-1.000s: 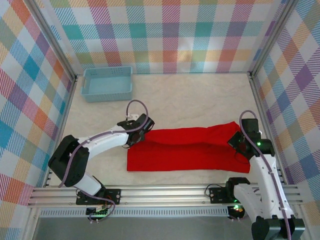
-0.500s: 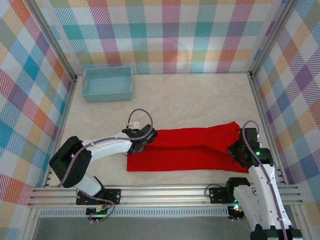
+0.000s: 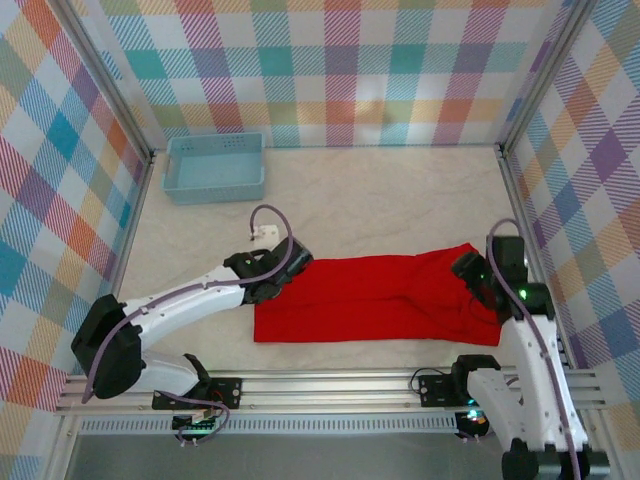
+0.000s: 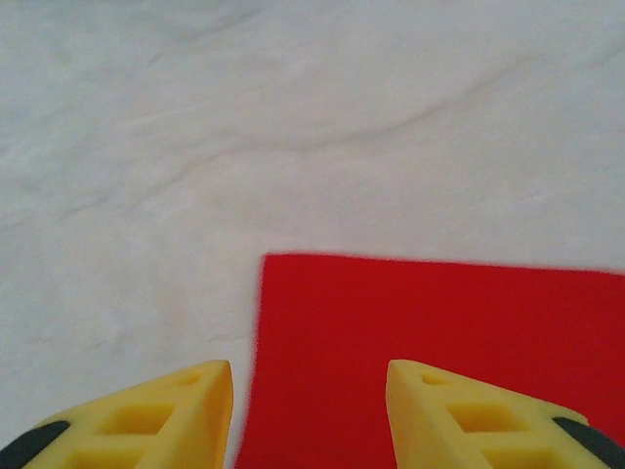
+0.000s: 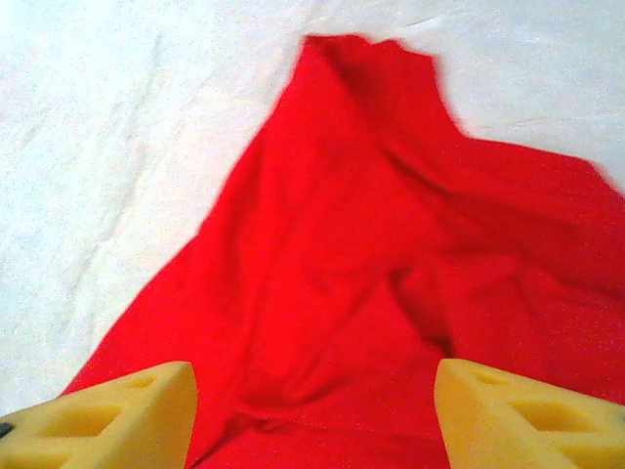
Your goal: Fold the inside-out t-shirt
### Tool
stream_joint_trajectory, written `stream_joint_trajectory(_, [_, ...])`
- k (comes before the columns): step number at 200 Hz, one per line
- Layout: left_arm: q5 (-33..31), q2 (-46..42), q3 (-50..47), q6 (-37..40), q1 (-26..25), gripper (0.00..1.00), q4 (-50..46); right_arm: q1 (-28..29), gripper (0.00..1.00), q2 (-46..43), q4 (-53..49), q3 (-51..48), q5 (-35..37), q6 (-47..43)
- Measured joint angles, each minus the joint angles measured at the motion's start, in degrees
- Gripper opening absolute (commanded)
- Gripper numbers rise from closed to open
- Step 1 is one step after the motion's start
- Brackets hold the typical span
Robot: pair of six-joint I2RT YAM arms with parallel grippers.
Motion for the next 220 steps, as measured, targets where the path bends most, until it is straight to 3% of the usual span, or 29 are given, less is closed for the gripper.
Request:
stream_joint_trajectory(32, [7.5, 9.0, 5.5, 2.9, 0.9, 0.47, 6.6, 0.5, 0.67, 18.6, 10.7, 0.2, -9.2, -2.8])
stream_joint_trajectory(62, [15.8, 17.6, 4.0, 2.9, 4.7, 0.47, 11.7, 0.2, 0.71, 29.2, 16.2, -0.5, -11.7, -2.0])
stream_joint_trajectory(99, [19.5, 21.2, -1.0, 2.2, 8.0, 0.49, 15.5, -6.6, 0.72, 34.4, 23.1, -7.9, -13.7, 1.7])
stream_joint_trajectory(127, [19.9, 19.7, -3.9, 0.8, 8.6, 0.52, 19.7, -9.9, 0.72, 36.5, 25.5, -6.7, -15.7, 3.5])
stream_joint_trajectory(168, [20.7, 18.6, -5.9, -0.6, 9.8, 0.55, 23.4, -10.3, 0.73, 42.8, 27.7, -1.6, -16.7, 3.9])
stream_joint_trajectory(220, [23.4, 18.4, -5.6, 1.2, 16.1, 0.58, 24.7, -6.8, 0.76, 48.4, 28.7, 5.2, -17.3, 2.9])
